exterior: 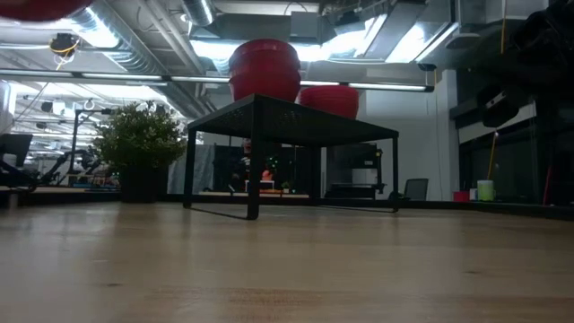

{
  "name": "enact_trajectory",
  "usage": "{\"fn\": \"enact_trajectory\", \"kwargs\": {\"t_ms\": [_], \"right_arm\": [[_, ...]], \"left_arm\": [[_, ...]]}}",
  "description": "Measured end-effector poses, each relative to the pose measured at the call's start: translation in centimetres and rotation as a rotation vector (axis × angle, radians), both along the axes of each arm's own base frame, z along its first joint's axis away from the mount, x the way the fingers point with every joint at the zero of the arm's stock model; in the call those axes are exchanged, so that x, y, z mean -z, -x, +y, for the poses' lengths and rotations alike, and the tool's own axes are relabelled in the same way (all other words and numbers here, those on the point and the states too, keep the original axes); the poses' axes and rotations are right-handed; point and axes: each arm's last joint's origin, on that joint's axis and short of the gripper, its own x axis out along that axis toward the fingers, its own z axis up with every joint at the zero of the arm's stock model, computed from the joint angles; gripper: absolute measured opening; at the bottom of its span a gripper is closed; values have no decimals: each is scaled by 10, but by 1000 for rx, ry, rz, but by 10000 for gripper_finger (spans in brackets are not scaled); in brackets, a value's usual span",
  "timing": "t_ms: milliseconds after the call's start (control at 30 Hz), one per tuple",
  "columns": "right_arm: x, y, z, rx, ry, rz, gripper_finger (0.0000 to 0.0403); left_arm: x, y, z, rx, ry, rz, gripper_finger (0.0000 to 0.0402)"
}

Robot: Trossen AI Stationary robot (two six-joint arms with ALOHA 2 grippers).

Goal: Pick & Place Mini bowls
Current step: Stack the white patterned bowl on the white patterned bowl on the shelf

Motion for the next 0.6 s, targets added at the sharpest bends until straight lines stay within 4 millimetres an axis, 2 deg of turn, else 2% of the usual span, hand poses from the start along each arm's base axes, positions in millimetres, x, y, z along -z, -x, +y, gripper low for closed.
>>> {"fn": "enact_trajectory", "kwargs": {"t_ms": [300,600], "right_arm": [[0,0,0,0,0,0,19],[0,0,0,0,0,0,19]], "left_arm": [[-37,-29,20,-1,-71,-110,7],[-74,-59,57,-99,-135,-207,7]]}}
